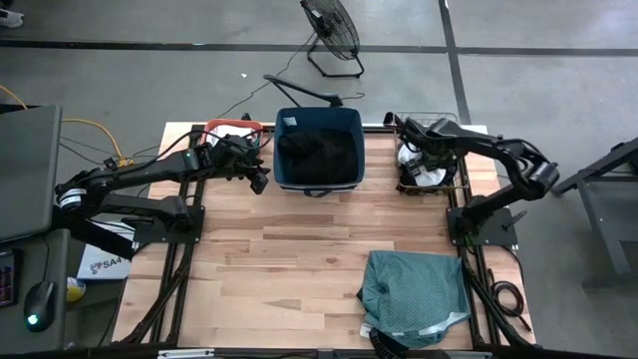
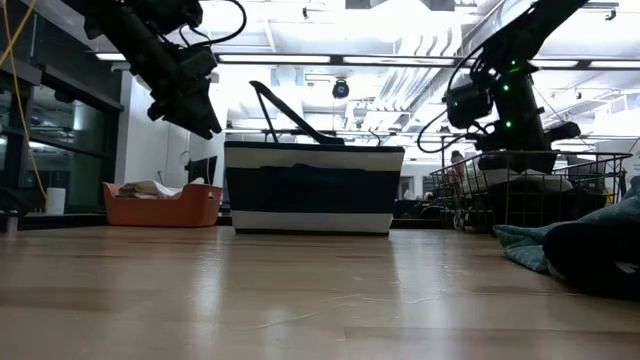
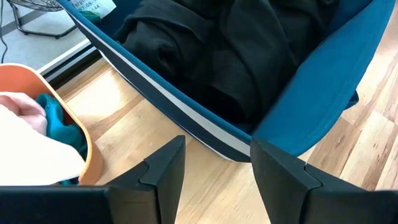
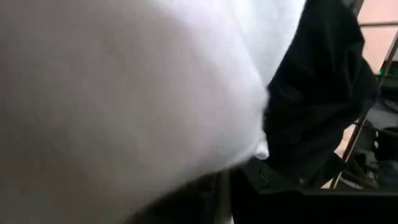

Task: Pick & Place Cloths
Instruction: Put the white boxer into the wire basket, then put the blue shirt into the blue bin

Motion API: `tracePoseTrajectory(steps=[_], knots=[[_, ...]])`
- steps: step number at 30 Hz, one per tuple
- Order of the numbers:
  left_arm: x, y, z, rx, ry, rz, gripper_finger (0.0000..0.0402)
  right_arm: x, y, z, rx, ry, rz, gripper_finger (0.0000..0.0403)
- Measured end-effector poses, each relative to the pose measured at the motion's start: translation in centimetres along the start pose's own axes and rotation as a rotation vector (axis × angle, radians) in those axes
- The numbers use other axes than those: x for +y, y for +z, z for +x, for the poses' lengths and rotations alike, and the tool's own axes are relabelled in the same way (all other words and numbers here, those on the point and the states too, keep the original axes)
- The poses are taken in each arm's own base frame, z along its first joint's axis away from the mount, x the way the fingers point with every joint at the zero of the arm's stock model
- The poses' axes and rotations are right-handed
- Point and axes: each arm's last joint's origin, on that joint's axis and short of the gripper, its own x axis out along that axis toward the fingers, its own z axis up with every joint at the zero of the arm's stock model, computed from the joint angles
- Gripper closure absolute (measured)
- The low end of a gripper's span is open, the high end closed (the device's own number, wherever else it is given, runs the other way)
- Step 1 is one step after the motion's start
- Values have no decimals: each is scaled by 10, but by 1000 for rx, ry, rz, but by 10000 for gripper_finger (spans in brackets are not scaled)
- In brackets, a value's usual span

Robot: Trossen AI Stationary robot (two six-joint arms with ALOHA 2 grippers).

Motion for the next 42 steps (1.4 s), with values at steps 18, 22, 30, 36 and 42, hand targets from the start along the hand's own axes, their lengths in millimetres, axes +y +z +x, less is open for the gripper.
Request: tracePoseTrajectory(steps=[18,22,30,36,42], knots=[[0,0,0,0,0,-3,223,-44,-38,-63,-341,198,80,189],[0,0,0,0,0,-4,223,-52,-53,-74,-356,352,75,152],[0,0,0,0,0,-7,223,-51,-82,-86,-219,680,-1,142],[0,0,0,0,0,-7,223,-41,-110,-92,-101,702,-64,142],[0,0,0,0,0,-7,223,-27,-133,-101,-50,740,-134,142]])
